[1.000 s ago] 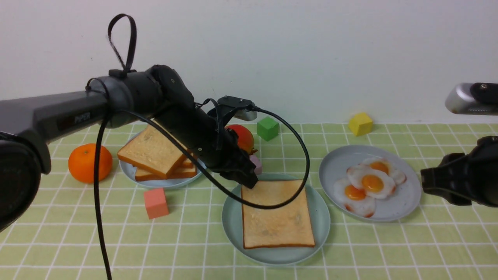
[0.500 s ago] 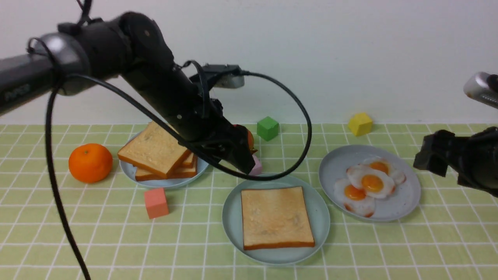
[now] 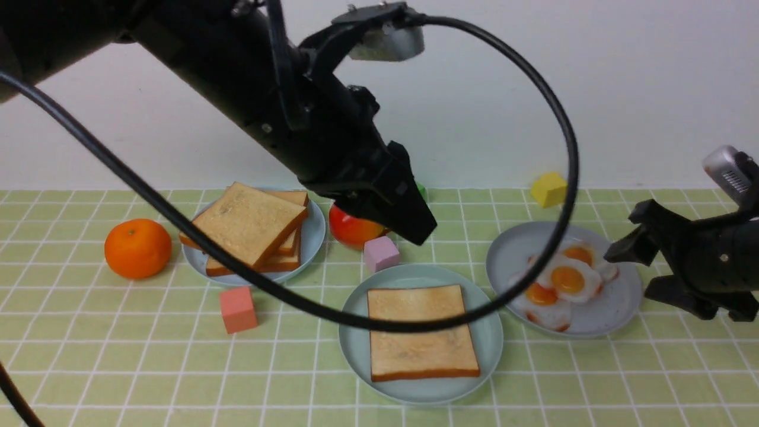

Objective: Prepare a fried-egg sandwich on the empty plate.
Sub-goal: Use the right arm to grab a fried egg, then use the right arm to place the fried egg on the slice of bread in the middle

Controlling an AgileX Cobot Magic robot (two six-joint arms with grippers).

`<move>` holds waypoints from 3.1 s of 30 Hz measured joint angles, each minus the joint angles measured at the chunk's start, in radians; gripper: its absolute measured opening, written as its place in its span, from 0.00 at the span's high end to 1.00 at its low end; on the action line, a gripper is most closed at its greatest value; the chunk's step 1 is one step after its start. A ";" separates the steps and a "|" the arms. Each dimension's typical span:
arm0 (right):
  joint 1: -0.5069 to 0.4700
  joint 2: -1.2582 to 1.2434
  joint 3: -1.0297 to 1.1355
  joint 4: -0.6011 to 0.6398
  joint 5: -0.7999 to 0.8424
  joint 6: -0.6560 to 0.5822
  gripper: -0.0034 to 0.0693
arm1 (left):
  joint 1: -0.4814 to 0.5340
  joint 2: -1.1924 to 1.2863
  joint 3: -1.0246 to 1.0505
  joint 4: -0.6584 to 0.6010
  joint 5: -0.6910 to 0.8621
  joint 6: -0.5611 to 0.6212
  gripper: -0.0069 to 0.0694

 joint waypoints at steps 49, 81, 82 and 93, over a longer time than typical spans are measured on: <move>-0.112 0.384 -0.024 0.758 0.138 -0.634 0.84 | -0.090 0.000 0.107 0.237 -0.090 -0.198 0.86; -0.004 0.264 -0.019 0.698 0.385 -0.673 0.86 | -0.063 -0.158 0.249 0.352 -0.034 -0.348 0.82; 0.030 0.264 -0.019 0.691 0.402 -0.674 0.86 | -0.050 -0.168 0.295 0.339 -0.056 -0.348 0.82; 0.255 0.267 -0.018 0.647 0.257 -0.676 0.86 | 0.063 -0.250 0.452 0.312 -0.135 -0.356 0.81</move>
